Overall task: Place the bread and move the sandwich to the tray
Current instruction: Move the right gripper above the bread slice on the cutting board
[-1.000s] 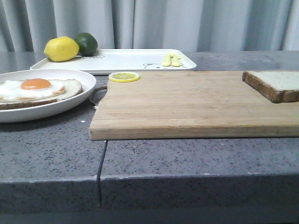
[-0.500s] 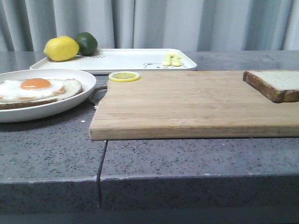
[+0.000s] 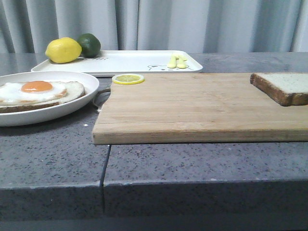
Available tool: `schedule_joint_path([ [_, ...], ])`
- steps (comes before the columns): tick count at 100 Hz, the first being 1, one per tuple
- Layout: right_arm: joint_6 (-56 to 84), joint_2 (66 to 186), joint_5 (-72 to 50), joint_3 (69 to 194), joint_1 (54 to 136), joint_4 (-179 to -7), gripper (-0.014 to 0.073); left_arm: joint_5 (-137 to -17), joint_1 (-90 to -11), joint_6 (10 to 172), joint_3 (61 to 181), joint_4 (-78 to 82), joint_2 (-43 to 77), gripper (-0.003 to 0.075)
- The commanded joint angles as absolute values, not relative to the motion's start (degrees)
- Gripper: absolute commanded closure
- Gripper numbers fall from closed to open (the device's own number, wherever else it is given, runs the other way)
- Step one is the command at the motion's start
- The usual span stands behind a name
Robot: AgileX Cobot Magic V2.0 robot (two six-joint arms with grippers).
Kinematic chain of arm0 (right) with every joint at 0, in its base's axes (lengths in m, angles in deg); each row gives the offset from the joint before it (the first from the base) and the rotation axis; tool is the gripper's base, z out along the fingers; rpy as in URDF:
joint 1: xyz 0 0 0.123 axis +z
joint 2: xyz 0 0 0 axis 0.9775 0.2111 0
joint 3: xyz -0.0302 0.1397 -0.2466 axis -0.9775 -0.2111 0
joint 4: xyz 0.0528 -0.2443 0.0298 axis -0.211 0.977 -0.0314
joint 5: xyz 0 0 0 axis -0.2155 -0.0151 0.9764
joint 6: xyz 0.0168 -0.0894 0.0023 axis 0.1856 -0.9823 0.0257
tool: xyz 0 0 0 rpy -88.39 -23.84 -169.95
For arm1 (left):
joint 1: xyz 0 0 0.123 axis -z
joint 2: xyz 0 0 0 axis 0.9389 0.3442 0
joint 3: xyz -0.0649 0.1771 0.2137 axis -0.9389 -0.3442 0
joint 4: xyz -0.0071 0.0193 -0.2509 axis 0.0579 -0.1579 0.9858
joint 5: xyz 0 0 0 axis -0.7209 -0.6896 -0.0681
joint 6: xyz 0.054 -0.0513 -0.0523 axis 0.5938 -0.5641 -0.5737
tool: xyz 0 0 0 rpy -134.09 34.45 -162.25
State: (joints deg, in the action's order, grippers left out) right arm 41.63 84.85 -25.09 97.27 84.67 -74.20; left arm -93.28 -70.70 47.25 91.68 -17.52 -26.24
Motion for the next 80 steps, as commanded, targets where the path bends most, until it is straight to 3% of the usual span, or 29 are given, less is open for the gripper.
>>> schedule_joint_path([
  [1,41.6,88.8,-23.8,103.4,84.2,-75.1,0.0710,-93.3,-70.6,46.8,98.1,-16.6,-21.0,0.0739],
  [33,41.6,97.9,-29.8,111.7,84.2,-77.0,0.0710,-100.6,-70.6,47.2,109.8,-16.0,-8.4,0.0739],
  [49,41.6,100.0,-29.1,111.7,84.2,-77.1,0.0710,-105.4,-70.6,47.2,111.3,-15.9,-6.3,0.0739],
  [80,41.6,100.0,-27.4,111.7,84.2,-77.1,0.0710,-103.8,-70.6,47.2,111.3,-15.6,-6.3,0.0739],
])
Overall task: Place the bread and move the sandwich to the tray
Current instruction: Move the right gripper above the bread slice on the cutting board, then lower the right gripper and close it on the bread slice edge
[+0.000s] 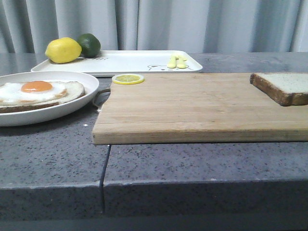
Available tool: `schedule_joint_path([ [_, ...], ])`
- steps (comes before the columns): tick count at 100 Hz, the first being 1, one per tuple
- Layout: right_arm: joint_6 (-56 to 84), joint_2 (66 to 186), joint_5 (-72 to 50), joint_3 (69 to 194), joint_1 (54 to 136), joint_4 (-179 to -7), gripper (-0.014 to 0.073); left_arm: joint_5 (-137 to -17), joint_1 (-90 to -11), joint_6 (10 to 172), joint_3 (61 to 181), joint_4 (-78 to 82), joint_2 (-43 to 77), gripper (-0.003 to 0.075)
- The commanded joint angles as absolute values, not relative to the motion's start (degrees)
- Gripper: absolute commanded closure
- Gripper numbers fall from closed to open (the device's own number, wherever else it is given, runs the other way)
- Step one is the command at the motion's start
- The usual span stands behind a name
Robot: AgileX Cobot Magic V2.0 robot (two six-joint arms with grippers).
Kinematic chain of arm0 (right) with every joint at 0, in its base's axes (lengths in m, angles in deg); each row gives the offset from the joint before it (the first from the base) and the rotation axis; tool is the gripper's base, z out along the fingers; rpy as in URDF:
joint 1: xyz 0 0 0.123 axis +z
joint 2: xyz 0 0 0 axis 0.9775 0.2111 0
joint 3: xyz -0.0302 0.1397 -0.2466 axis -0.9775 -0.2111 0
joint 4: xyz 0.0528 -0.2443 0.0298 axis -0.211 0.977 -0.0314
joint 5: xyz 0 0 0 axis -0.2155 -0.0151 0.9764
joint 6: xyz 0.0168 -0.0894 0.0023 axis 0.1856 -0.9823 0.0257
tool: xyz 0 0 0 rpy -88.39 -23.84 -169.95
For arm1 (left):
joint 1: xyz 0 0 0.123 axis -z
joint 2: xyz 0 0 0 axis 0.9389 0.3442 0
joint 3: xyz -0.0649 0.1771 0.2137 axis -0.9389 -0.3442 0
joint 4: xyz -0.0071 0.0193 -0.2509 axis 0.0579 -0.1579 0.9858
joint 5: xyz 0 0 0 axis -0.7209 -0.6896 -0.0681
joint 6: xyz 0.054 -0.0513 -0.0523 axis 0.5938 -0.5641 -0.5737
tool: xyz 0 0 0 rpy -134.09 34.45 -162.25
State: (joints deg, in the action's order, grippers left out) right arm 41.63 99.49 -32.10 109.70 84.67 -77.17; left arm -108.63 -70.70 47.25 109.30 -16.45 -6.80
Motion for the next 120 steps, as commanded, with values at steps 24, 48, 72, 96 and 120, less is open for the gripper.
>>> schedule_joint_path([
  [24,41.6,100.0,-28.2,111.7,84.2,-77.1,0.0692,-99.7,-70.6,47.2,111.3,-13.5,-6.3,0.0706],
  [48,41.6,100.0,-29.5,111.7,84.2,-77.2,0.0329,-99.8,-70.6,47.2,111.3,-13.3,-6.3,0.0349],
  [72,41.6,100.0,-29.3,111.7,84.2,-77.2,0.0134,-100.5,-70.6,47.2,111.3,-13.3,-6.3,0.0187],
  [96,41.6,100.0,-29.2,111.7,84.2,-77.2,0.0134,-100.5,-70.6,47.2,111.3,-13.3,-6.3,0.0188],
  [120,41.6,100.0,-28.3,111.7,84.2,-77.2,0.0134,-100.5,-70.6,47.2,111.3,-13.3,-6.3,0.0188],
])
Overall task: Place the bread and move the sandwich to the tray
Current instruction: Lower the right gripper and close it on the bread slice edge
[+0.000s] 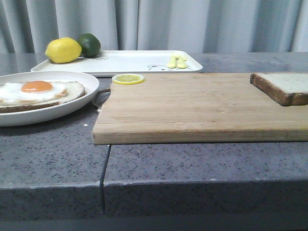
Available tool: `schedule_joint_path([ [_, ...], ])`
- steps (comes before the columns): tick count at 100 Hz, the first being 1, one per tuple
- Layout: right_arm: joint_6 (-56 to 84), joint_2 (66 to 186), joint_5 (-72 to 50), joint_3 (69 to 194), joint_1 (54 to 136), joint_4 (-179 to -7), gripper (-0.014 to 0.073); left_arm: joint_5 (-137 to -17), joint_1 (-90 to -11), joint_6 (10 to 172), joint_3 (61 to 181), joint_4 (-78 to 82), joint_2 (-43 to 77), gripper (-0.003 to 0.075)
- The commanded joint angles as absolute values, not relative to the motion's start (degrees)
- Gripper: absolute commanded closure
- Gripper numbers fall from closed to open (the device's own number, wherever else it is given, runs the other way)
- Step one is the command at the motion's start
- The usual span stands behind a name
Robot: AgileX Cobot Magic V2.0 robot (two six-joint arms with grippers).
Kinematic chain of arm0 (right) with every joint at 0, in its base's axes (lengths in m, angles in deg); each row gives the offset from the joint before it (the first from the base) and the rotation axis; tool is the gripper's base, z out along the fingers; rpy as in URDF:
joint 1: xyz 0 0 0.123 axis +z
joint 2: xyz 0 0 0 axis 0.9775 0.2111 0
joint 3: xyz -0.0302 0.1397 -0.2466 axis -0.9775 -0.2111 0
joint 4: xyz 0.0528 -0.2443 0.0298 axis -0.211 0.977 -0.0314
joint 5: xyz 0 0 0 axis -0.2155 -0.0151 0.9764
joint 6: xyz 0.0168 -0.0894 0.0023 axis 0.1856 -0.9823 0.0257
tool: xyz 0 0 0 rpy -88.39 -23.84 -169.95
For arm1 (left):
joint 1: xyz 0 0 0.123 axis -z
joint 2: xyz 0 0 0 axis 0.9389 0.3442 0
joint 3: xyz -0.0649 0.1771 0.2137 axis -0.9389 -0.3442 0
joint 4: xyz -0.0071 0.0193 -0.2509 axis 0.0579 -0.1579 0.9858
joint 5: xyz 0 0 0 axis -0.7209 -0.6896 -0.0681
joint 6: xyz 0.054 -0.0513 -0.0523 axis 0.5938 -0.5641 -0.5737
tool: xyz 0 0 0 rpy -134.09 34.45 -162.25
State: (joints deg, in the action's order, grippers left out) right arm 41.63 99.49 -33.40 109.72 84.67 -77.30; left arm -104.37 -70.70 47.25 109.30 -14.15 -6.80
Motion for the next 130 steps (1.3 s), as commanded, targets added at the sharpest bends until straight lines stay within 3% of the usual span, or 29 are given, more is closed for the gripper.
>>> schedule_joint_path([
  [1,41.6,100.0,-28.3,111.7,84.2,-77.2,0.0134,-100.5,-70.6,47.2,111.3,-13.3,-6.3,0.0188],
  [78,41.1,100.2,-26.8,111.7,84.2,-81.8,0.0134,-100.5,-70.6,47.2,111.3,-13.3,-6.3,0.0188],
  [102,30.7,103.9,-24.1,111.7,82.5,-92.4,0.0134,-100.5,-70.6,47.2,111.3,-13.3,-6.3,0.0188],
  [130,9.0,111.7,-24.3,111.7,70.0,-116.3,0.0134,-100.5,-70.6,47.2,111.3,-13.3,-6.3,0.0188],
])
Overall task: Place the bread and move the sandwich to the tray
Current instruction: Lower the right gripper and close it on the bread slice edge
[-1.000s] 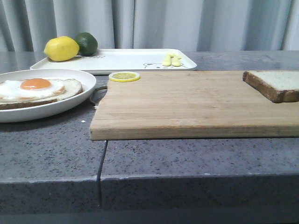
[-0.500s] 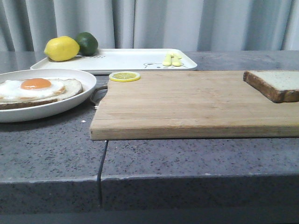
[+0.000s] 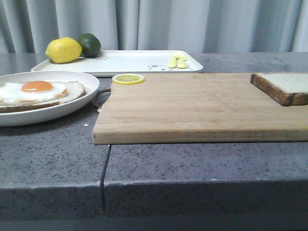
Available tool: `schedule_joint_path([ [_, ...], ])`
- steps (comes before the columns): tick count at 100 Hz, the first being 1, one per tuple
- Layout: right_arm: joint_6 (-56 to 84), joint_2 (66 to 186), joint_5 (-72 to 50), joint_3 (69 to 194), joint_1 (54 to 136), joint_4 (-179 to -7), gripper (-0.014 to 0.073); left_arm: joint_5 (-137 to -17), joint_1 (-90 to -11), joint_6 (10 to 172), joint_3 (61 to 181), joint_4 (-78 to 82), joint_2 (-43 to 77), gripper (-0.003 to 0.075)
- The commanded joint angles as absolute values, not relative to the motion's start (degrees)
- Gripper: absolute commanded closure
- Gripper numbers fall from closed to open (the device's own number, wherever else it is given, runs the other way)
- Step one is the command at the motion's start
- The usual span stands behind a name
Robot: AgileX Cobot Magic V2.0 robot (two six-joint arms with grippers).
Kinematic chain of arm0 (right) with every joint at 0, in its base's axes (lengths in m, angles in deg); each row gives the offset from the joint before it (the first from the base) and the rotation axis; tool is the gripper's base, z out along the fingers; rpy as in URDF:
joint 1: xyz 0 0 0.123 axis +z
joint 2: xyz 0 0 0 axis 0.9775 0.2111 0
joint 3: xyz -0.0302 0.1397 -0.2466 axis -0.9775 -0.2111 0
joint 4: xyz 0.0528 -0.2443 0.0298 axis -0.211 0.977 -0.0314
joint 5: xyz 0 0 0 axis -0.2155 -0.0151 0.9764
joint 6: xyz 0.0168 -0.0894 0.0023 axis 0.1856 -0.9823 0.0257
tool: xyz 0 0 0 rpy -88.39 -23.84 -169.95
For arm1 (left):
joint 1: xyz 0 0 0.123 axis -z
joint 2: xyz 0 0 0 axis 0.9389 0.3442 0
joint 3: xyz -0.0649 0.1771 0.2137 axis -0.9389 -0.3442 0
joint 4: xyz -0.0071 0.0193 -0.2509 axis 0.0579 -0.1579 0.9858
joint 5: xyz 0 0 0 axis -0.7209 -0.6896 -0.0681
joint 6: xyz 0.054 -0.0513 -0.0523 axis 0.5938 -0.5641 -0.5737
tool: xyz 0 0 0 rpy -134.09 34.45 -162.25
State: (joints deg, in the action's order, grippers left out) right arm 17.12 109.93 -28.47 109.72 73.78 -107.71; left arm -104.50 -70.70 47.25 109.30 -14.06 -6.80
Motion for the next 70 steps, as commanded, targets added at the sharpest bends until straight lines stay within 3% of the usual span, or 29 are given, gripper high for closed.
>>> schedule_joint_path([
  [1,8.5,111.9,-24.4,111.7,69.3,-117.6,0.0134,-100.5,-70.6,47.2,111.3,-13.3,-6.3,0.0188],
  [28,-6.1,119.2,-26.5,111.7,61.4,-136.2,0.0134,-100.5,-70.6,47.2,111.3,-13.3,-6.3,0.0188],
  [70,-13.4,128.6,-30.8,111.7,53.2,-148.2,0.0134,-100.5,-70.6,47.2,111.3,-13.3,-6.3,0.0188],
])
